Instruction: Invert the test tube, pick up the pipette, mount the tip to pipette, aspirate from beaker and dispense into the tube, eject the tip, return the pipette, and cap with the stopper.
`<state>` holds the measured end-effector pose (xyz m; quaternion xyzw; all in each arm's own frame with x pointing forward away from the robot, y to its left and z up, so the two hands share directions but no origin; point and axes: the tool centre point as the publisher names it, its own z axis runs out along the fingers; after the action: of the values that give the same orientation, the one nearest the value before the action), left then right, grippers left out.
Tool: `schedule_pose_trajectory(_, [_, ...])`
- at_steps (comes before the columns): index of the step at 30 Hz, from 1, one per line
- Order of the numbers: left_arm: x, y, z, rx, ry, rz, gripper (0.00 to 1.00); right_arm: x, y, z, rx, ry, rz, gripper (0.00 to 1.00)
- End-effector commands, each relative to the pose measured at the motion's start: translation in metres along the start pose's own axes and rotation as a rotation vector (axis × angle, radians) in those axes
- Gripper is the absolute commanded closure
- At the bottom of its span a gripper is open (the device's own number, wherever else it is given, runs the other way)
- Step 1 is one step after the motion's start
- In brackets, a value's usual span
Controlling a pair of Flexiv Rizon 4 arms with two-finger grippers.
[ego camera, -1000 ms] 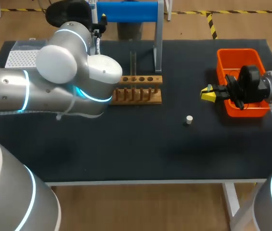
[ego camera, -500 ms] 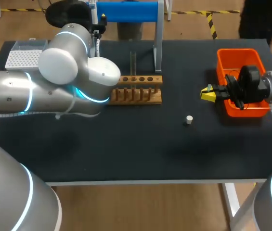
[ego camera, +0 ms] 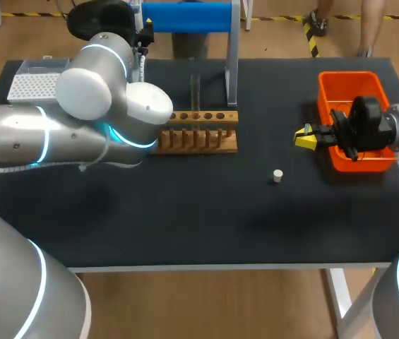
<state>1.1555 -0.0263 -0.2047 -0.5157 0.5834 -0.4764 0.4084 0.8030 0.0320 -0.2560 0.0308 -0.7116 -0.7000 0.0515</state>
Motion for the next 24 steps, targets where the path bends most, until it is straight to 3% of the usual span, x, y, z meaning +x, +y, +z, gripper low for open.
schedule_pose_trajectory(1, [0.002,0.002,0.007,0.008,0.001,0.000,0.26,0.000,0.000,-0.001,0.000,0.001,-0.001,1.00])
schedule_pose_trajectory(3, [0.003,0.001,0.010,0.008,0.002,0.002,0.34,0.000,0.000,-0.001,0.000,0.001,-0.001,1.00])
schedule_pose_trajectory(6, [0.003,0.000,0.014,0.008,0.004,0.004,0.34,0.000,0.000,-0.001,0.000,0.001,-0.001,1.00])
schedule_pose_trajectory(8, [0.003,0.000,0.016,0.008,0.005,0.005,0.45,0.000,0.000,-0.001,0.000,0.001,-0.001,1.00])
schedule_pose_trajectory(10, [0.003,0.000,0.017,0.007,0.005,0.005,0.45,0.000,0.000,-0.001,0.000,0.001,-0.001,1.00])
schedule_pose_trajectory(12, [0.003,0.000,0.018,0.006,0.005,0.007,0.51,0.000,0.000,-0.001,0.000,0.001,-0.001,1.00])
schedule_pose_trajectory(24, [0.004,0.001,0.024,0.008,0.001,0.002,0.54,0.000,0.000,-0.001,0.000,0.001,-0.001,1.00])
